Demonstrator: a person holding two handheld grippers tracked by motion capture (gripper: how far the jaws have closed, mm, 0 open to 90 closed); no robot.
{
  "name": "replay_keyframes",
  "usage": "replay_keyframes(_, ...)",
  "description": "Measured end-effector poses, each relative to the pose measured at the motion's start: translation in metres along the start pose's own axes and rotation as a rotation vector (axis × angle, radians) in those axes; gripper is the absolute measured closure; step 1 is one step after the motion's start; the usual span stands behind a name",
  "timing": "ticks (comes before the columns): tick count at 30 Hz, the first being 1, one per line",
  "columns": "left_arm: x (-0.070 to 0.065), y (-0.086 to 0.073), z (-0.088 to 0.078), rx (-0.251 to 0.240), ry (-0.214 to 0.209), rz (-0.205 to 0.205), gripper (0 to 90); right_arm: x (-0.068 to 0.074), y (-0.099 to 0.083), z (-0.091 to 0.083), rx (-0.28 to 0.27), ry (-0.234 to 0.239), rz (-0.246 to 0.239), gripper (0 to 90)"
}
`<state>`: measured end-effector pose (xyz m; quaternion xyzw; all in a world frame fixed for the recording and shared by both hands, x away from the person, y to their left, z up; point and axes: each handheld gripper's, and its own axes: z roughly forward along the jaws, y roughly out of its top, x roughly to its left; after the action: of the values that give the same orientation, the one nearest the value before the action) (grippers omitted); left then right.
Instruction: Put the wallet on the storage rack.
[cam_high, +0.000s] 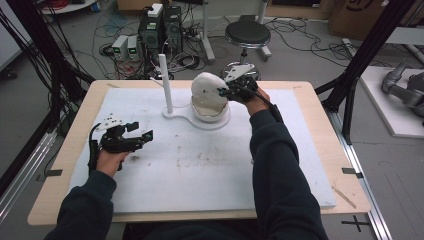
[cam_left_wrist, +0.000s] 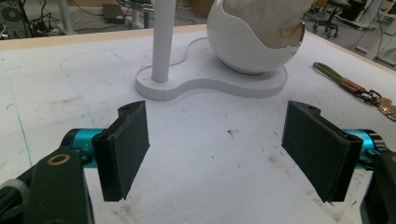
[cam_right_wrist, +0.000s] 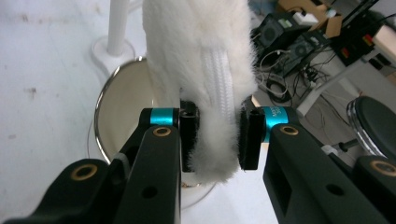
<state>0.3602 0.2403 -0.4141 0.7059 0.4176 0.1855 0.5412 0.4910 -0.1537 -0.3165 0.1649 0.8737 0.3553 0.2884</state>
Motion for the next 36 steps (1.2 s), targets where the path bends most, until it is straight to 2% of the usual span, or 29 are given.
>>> replay_keyframes(4, 0.0, 0.0, 0.0, -0.003, -0.001, -0.009, 22.9, 0.005, -0.007, 0.007, 0.014, -0.001, -0.028, 75.4)
replay_keyframes(9, 0.0, -0.001, 0.001, 0.001, -0.004, -0.012, 22.9, 0.014, -0.007, 0.016, 0.043, -0.017, -0.119, 75.4)
replay_keyframes(18, -0.001, -0.002, 0.001, 0.006, -0.01, -0.011, 22.9, 0.022, -0.012, 0.039, 0.125, -0.036, -0.171, 75.8)
replay_keyframes(22, -0.002, -0.002, 0.002, 0.006, -0.012, -0.014, 22.9, 0.02, -0.017, 0.039, 0.13, -0.038, -0.132, 73.7)
replay_keyframes(23, -0.001, -0.002, 0.001, 0.007, -0.014, -0.014, 22.9, 0.019, -0.017, 0.038, 0.129, -0.031, -0.116, 68.4)
replay_keyframes(24, -0.001, -0.002, 0.001, 0.005, -0.012, -0.013, 22.9, 0.019, -0.017, 0.037, 0.122, -0.024, -0.081, 59.4)
replay_keyframes(25, -0.001, -0.002, 0.001, 0.006, -0.012, -0.012, 22.9, 0.018, -0.016, 0.034, 0.111, -0.02, -0.044, 55.1)
replay_keyframes(26, -0.001, -0.002, 0.001, 0.005, -0.01, -0.016, 22.9, 0.017, -0.017, 0.031, 0.094, -0.013, -0.014, 51.5)
replay_keyframes(28, 0.0, -0.002, 0.0, 0.004, -0.01, -0.017, 22.9, 0.016, -0.019, 0.02, 0.049, -0.029, 0.03, 46.3)
replay_keyframes(29, 0.0, -0.002, 0.0, 0.004, -0.01, -0.017, 22.9, 0.016, -0.019, 0.02, 0.049, -0.029, 0.03, 46.3)
replay_keyframes(30, 0.001, -0.002, 0.0, -0.002, -0.012, -0.023, 22.9, 0.012, -0.023, 0.008, 0.02, -0.008, 0.091, 44.1)
replay_keyframes(32, 0.001, -0.002, 0.0, -0.002, -0.012, -0.025, 22.9, 0.011, -0.032, -0.008, -0.07, -0.055, 0.148, 43.6)
replay_keyframes(34, 0.001, -0.002, 0.0, -0.003, -0.015, -0.026, 22.9, 0.006, -0.038, -0.023, -0.067, -0.013, 0.236, 38.2)
replay_keyframes(35, 0.001, -0.002, 0.0, -0.003, -0.015, -0.026, 22.9, 0.006, -0.038, -0.023, -0.067, -0.013, 0.236, 38.2)
replay_keyframes(36, 0.001, -0.001, 0.0, -0.009, -0.017, -0.029, 22.9, 0.004, -0.049, -0.039, -0.091, 0.008, 0.323, 38.3)
